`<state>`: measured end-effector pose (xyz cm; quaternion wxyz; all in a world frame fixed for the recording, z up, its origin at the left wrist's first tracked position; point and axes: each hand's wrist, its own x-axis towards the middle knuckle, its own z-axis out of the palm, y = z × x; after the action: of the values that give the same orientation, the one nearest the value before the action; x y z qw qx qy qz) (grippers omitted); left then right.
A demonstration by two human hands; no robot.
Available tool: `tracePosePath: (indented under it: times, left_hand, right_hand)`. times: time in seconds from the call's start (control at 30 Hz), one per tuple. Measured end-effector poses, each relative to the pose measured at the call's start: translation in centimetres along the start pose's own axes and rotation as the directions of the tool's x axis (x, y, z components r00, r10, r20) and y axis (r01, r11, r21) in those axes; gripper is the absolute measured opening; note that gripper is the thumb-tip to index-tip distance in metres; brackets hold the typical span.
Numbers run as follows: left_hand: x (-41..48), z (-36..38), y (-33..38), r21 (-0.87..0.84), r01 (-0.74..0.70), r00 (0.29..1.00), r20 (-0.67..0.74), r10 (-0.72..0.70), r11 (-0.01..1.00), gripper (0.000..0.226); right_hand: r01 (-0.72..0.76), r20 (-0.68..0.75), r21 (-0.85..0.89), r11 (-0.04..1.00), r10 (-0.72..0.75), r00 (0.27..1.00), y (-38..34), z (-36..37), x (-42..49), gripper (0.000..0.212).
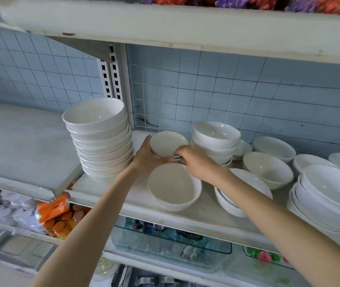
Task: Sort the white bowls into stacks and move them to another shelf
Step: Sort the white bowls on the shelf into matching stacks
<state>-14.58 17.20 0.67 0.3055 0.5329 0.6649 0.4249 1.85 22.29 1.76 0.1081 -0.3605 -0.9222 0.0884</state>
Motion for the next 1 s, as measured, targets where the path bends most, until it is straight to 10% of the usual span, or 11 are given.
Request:
tracePosePath:
  times: [0.3, 0.57, 1.0]
  left_hand:
    - [-0.5, -0.1, 0.8, -0.056, 0.022, 1.000, 0.007, -0.022, 0.998, 0.106]
    - [0.2, 0.1, 0.4, -0.098, -0.038, 0.999, -0.013, 0.037, 0.994, 0.067]
    - [-0.3, 0.1, 3.0, -0.197, -0.143, 0.984, -0.132, 0.119, 0.970, 0.120]
  right_hand:
    - [-0.039, -0.018, 0.108, 0.993, 0.041, 0.999, 0.0, -0.6, 0.1, 0.008]
    - [-0.059, -0.074, 0.257, 0.964, 0.081, 0.994, 0.1, -0.6, -0.3, 0.017]
    - [0.124, -0.485, 0.464, 0.877, 0.134, 0.864, -2.3, -1.3, -1.5, 0.012]
